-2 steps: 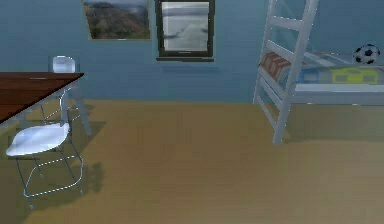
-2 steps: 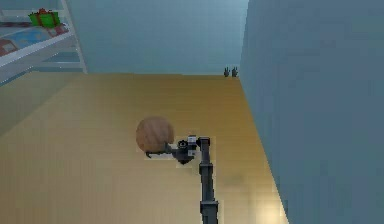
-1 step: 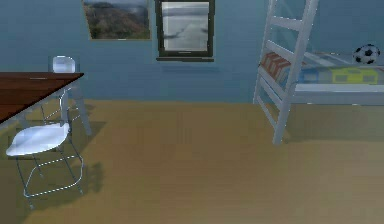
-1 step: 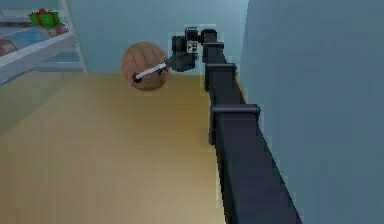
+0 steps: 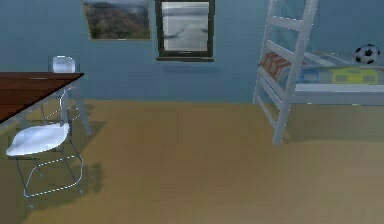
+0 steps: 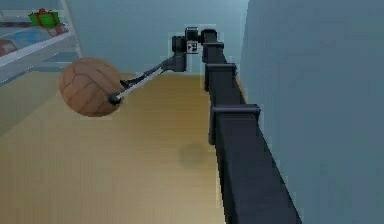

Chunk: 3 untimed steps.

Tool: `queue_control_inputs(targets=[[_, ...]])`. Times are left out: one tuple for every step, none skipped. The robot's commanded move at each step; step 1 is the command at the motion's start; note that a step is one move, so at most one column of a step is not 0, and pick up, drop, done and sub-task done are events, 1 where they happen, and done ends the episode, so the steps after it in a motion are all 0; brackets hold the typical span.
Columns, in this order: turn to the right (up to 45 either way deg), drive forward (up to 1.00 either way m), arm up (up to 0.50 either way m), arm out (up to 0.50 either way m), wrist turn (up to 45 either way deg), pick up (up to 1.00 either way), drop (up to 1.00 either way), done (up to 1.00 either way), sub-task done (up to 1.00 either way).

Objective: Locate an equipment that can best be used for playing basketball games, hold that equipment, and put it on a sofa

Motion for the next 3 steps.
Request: queue_control_inputs(targets=[[0.0,0.0,0.0,0.0,-42.0,0.0,0.0,0.0,0.0],[0.0,0.0,0.0,-0.48,0.0,0.0,0.0,0.0,0.0],[-45.0,0.0,0.0,0.0,0.0,0.0,0.0,0.0,0.0]])
